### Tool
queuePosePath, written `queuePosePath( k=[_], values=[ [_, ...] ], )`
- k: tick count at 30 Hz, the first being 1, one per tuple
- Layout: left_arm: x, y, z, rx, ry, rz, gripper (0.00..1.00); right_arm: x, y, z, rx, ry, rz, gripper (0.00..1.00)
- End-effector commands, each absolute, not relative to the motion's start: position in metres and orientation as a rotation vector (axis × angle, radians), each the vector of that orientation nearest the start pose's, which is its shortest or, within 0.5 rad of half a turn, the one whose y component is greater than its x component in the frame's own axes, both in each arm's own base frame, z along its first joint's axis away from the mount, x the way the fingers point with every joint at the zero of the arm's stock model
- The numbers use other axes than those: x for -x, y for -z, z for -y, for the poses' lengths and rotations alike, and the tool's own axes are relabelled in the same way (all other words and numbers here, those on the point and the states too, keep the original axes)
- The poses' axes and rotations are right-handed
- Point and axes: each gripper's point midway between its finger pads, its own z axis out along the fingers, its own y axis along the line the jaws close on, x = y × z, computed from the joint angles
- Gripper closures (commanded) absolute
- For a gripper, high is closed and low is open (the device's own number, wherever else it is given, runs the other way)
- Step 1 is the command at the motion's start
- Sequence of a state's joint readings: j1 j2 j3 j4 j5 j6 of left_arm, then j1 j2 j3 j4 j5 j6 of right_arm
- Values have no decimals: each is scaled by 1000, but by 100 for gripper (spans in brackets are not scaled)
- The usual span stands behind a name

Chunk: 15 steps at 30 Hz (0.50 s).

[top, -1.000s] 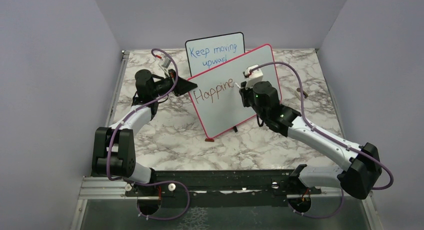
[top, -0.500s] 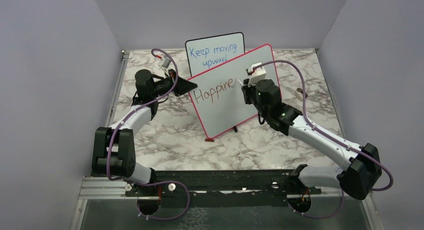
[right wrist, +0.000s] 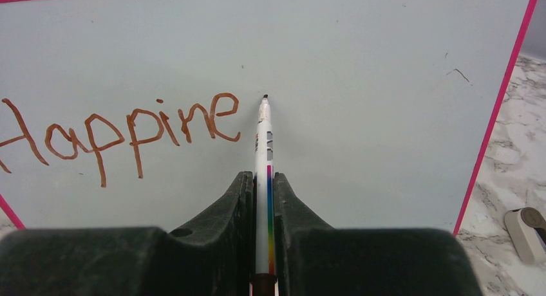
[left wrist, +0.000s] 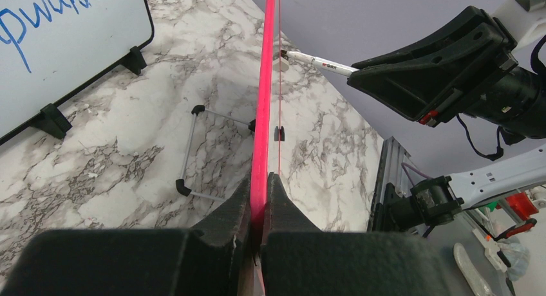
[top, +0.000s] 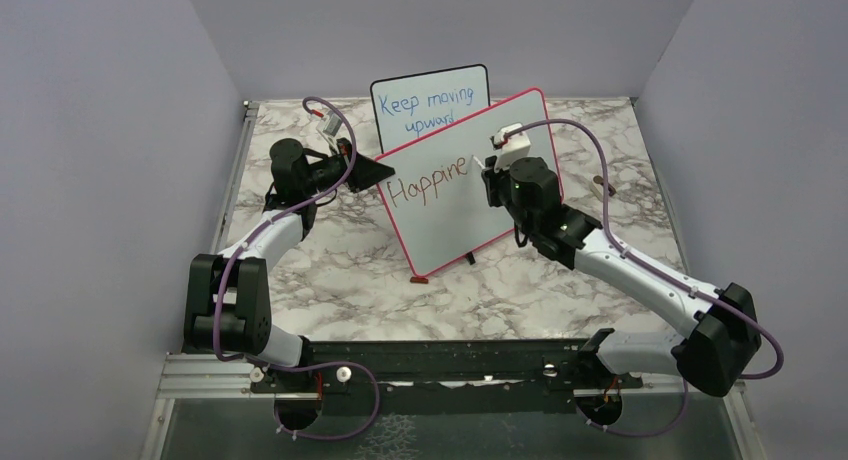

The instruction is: Write a sentence on the whiteboard

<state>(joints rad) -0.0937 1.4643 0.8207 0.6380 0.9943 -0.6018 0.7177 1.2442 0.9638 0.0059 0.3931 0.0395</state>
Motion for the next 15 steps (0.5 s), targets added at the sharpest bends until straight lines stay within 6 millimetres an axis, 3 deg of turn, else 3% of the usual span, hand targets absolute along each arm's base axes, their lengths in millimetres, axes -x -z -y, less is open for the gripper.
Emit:
queuePosePath(
  k=[1,15],
  values=[
    [-357,-222,195,-431,1288,-1738,100,-355,-267,-223,336,-203,-1749,99],
    [-358,-222,195,-431,1290,-1739,100,-356,-271,-231,365,-240,-1739,99]
  ],
)
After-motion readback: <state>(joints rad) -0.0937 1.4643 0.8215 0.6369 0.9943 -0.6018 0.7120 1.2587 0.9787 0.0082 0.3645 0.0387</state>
